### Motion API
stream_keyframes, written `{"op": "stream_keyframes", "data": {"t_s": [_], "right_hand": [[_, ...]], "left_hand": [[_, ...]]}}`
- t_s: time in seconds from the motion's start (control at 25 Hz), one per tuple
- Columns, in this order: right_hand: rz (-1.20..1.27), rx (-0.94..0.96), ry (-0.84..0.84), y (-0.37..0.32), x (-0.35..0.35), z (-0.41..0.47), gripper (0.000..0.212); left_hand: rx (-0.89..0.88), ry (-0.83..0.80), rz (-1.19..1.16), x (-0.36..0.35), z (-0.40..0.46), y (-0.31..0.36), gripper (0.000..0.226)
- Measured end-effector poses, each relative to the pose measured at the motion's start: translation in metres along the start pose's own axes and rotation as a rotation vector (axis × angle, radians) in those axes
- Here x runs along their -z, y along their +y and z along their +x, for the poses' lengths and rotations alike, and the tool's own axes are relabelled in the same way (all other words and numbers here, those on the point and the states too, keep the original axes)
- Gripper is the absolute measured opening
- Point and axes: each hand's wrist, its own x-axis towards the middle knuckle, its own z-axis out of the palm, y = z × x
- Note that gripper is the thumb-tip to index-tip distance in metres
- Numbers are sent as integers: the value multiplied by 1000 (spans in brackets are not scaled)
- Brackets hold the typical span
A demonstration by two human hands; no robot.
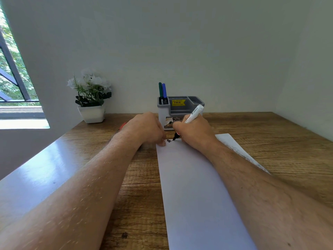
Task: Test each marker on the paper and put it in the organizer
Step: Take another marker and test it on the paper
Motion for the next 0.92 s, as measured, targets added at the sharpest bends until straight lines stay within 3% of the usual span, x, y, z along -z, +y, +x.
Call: {"op": "stream_keyframes", "data": {"t_s": [0.08,0.28,0.4,0.52,0.68,0.92], "right_hand": [[78,6,9,-2,2,0,16],[408,-27,48,-12,11,0,9],[608,-20,17,-17,15,-1,17],[767,-24,-47,-18,18,-1,9],[871,-3,-98,-15,19,0,20],[832,10,-107,-12,18,3,36]], "left_hand": [[3,63,-149,1,0,-2,17],[45,148,-477,14,1,8,35],[139,185,-832,16,1,6,36],[154,154,-1170,13,-6,-1,40],[124,132,-1338,13,-12,2,42],[123,190,-1368,13,-15,8,41]]}}
